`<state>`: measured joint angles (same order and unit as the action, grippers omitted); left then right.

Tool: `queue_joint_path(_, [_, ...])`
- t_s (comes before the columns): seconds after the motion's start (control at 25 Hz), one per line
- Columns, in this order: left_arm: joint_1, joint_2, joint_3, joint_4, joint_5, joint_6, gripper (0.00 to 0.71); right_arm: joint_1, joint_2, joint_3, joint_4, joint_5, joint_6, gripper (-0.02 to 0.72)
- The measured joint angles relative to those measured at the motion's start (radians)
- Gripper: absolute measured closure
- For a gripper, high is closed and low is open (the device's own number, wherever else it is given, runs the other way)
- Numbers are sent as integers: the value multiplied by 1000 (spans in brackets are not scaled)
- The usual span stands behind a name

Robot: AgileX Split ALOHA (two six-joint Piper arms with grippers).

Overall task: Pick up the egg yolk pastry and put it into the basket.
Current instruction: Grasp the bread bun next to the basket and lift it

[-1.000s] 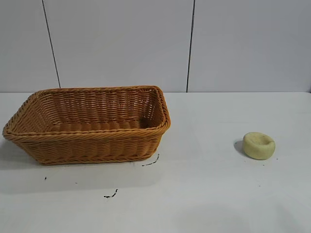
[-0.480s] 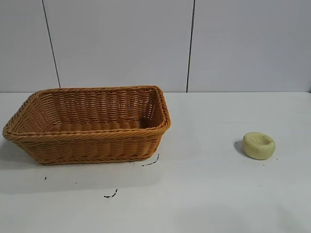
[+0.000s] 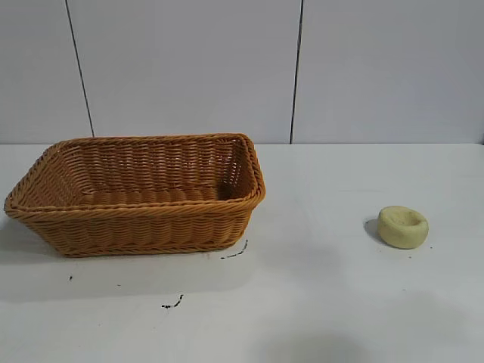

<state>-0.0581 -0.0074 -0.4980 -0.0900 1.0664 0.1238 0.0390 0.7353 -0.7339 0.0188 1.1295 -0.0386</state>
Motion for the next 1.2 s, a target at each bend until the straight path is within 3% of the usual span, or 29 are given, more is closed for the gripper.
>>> queue_joint_path(0.28, [0, 0, 0, 0, 0, 0, 15, 0, 475, -180, 0, -128, 0, 120])
queue_joint_path(0.64, [0, 0, 0, 0, 0, 0, 15, 0, 941, -469, -27, -179, -4, 120])
queue_joint_path(0.88, [0, 0, 0, 0, 0, 0, 15, 8, 1118, -614, -25, -185, -4, 120])
queue_joint_path(1.2, [0, 0, 0, 0, 0, 0, 15, 87, 1235, -638, -19, -228, -22, 120])
